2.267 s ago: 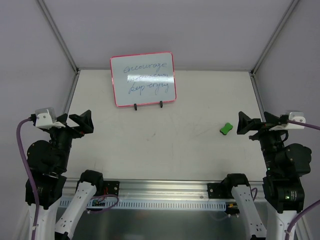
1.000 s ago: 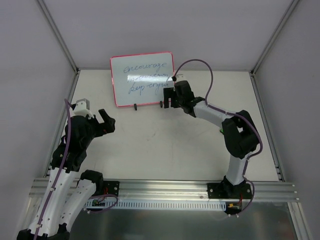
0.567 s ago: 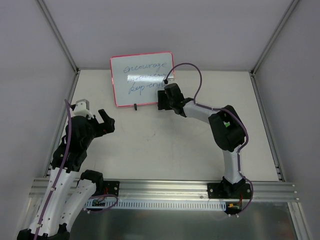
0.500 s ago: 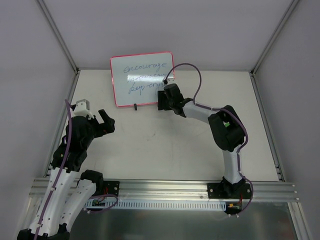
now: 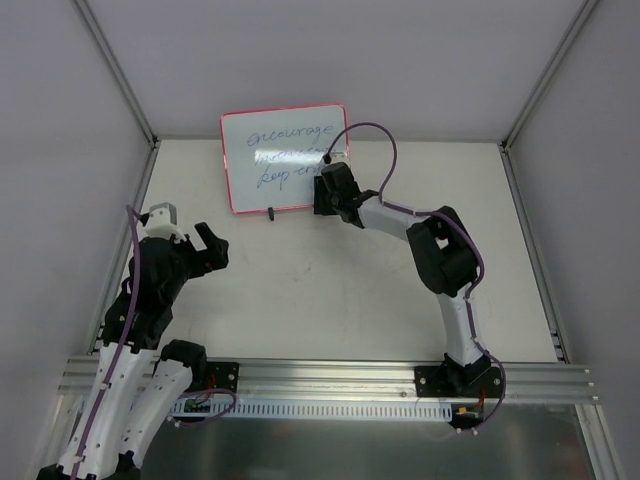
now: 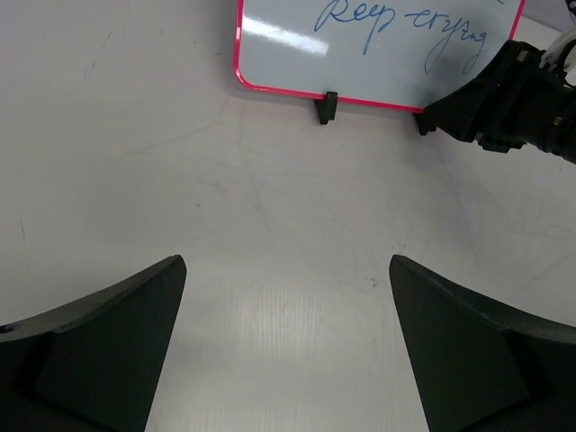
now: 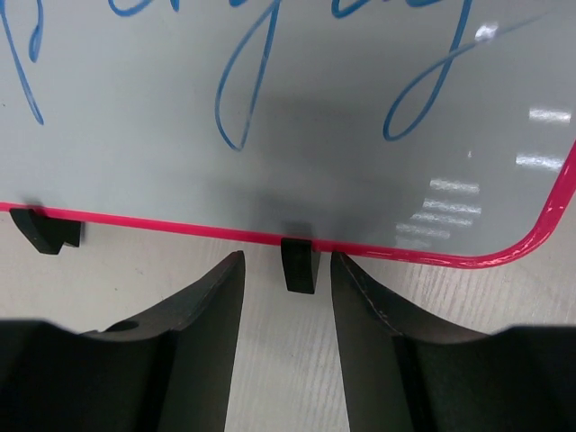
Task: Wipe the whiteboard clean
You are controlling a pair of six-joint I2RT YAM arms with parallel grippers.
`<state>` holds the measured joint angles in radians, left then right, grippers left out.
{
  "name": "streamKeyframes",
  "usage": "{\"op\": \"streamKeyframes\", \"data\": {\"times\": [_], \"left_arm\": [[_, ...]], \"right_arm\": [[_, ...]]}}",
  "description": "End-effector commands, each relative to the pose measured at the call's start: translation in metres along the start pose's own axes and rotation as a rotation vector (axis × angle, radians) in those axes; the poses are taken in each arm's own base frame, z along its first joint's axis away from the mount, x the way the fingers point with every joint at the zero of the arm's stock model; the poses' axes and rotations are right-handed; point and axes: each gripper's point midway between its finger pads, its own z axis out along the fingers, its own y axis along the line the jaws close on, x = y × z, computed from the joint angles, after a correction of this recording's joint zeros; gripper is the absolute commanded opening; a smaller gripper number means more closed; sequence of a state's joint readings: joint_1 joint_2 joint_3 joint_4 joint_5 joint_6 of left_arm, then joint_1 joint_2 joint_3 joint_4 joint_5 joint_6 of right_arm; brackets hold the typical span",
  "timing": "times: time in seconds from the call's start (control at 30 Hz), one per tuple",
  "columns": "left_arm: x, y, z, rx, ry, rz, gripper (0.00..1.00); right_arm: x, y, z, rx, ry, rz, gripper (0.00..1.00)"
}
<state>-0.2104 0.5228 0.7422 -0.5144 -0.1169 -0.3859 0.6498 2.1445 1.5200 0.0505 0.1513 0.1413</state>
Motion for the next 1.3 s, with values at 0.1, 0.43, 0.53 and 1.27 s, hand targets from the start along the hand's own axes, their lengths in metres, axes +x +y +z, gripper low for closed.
{"op": "streamKeyframes", "data": {"times": [0.1, 0.43, 0.53, 1.27], "left_arm": [[0.002, 0.001, -0.003, 0.001, -0.016, -0.017, 0.99], [0.001, 0.004, -0.009, -0.005, -0.032, -0.017, 0.99], [0.001, 0.004, -0.009, -0.006, -0.032, -0.015, 0.99], [0.000, 0.008, -0.016, -0.015, -0.051, -0.002, 0.99]], "right_arm": [[-0.022, 0.003, 0.005, 0.046, -0.043, 0.041, 0.44], [-0.011, -0.005, 0.003, 0.106, 0.026, 0.055, 0.40], [-0.008, -0.007, 0.002, 0.115, 0.035, 0.058, 0.36], [-0.008, -0.002, 0.009, 0.110, 0.078, 0.040, 0.06]]}}
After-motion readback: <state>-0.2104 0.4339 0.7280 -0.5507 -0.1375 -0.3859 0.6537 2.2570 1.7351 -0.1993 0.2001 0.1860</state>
